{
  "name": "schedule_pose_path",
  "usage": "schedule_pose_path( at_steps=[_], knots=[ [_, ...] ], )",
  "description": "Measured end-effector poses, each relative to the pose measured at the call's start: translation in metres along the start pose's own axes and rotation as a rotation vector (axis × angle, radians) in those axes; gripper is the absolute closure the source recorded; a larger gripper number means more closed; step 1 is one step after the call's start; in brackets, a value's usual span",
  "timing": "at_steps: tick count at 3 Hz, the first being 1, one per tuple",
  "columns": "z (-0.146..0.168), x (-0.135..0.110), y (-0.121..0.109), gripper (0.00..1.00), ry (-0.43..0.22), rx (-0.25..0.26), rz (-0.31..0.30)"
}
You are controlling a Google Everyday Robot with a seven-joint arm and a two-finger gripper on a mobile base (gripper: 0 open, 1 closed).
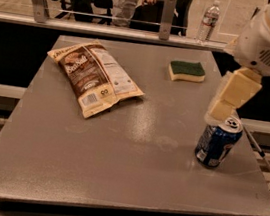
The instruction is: Move brown chip bag near pepsi can
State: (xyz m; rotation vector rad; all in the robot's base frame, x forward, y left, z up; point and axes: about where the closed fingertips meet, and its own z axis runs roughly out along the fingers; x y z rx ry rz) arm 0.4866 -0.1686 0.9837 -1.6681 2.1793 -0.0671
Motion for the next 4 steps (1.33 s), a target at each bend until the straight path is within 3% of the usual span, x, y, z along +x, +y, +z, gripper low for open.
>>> schedule_pose_path(
  at_steps=[1, 2, 4],
  knots=[
    [0.018, -0.042, -0.027, 0.0, -0.031, 0.005, 0.031],
    [0.056, -0.088, -0.052, 0.0, -0.042, -0.019, 0.117],
    [0.123, -0.137, -0.063, 0.0, -0.038, -0.065, 0.255]
  ],
)
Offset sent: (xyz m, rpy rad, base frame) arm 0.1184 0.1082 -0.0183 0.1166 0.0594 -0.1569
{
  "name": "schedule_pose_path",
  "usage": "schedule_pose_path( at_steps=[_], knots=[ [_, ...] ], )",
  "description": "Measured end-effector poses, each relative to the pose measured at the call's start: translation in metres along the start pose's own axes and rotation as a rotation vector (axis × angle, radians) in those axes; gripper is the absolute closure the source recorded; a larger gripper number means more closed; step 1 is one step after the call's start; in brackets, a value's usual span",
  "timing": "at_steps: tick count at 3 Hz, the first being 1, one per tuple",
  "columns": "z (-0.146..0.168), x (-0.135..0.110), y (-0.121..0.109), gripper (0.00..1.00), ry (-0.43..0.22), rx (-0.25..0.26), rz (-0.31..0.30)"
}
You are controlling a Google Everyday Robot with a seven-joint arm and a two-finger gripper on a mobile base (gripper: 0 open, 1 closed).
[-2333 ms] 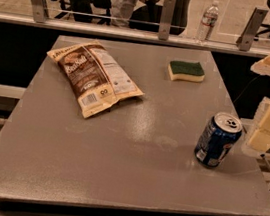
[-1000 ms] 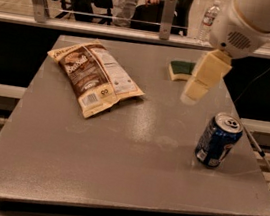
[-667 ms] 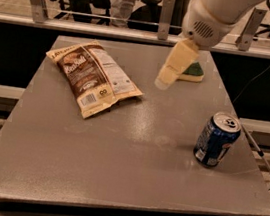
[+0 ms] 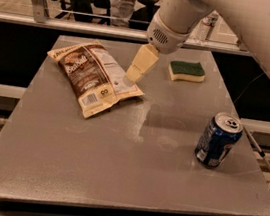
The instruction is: Move brown chip bag near pepsi can
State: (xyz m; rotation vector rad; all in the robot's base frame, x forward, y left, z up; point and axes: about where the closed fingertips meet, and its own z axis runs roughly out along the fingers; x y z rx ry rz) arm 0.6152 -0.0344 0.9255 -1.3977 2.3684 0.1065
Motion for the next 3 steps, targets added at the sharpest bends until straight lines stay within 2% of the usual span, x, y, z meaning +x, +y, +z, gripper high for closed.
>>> schedule_pose_path(
  at_steps=[1, 3],
  knots=[
    [0.028, -0.017, 0.001, 0.0, 0.004, -0.007, 0.03],
    [0.077, -0.044, 0.01, 0.0, 0.038, -0.056, 0.03]
  ],
)
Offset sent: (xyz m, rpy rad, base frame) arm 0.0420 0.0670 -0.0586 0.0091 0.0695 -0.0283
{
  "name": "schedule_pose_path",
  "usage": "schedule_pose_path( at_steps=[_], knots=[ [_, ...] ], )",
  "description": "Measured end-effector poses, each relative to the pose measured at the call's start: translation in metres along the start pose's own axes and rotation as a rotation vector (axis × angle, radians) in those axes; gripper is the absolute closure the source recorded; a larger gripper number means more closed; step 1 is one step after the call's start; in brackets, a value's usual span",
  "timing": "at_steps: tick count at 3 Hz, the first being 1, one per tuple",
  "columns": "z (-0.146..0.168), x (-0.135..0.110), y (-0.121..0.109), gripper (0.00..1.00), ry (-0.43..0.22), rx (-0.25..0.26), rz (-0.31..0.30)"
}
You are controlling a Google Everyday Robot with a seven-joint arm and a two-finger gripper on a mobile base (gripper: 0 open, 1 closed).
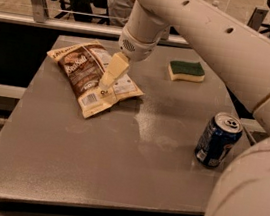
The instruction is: Move brown chip bag near pepsi can
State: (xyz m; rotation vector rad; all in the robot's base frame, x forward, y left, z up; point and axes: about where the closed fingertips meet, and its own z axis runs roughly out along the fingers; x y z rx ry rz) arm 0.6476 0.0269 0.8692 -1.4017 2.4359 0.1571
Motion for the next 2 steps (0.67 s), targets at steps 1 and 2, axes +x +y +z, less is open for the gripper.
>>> schedule_pose_path(
  at_steps=[1, 2],
  knots=[
    [0.018, -0.007, 0.007, 0.0, 0.021, -0.039, -0.001],
    [0.029, -0.012, 0.018, 0.0, 0.038, -0.072, -0.011]
  ],
)
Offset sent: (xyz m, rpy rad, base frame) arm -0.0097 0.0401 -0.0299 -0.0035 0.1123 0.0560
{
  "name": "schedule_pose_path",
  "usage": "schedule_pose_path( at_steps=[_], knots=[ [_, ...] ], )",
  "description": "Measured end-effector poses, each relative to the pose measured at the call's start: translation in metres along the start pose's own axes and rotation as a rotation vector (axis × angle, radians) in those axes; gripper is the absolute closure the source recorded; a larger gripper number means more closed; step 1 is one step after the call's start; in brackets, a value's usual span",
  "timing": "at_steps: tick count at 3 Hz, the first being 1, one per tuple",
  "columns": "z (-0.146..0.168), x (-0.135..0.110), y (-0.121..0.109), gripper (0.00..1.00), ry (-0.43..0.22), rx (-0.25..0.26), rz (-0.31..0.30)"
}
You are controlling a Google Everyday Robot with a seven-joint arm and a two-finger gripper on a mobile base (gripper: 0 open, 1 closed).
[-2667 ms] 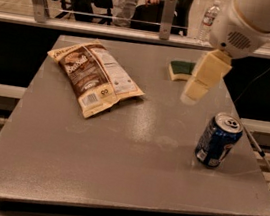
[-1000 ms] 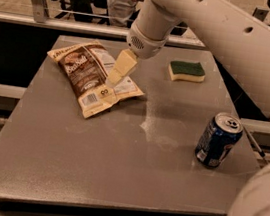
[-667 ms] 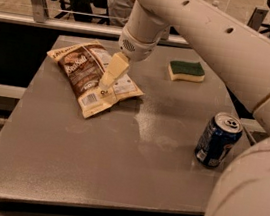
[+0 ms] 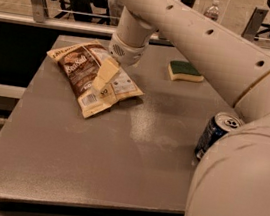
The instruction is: Move brown chip bag near pepsi can
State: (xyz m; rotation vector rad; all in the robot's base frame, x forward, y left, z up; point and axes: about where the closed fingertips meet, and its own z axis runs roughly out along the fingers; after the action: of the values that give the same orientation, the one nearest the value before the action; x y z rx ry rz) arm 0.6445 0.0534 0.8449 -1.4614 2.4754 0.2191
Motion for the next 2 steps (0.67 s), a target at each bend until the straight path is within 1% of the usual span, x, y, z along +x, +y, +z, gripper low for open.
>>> schedule_pose_path(
  at_steps=[1, 2],
  knots=[
    [0.0042, -0.0023, 0.0104, 0.16, 0.019, -0.016, -0.012],
    [0.0008, 0.0, 0.0183, 0.4, 0.026, -0.028, -0.023]
  ],
)
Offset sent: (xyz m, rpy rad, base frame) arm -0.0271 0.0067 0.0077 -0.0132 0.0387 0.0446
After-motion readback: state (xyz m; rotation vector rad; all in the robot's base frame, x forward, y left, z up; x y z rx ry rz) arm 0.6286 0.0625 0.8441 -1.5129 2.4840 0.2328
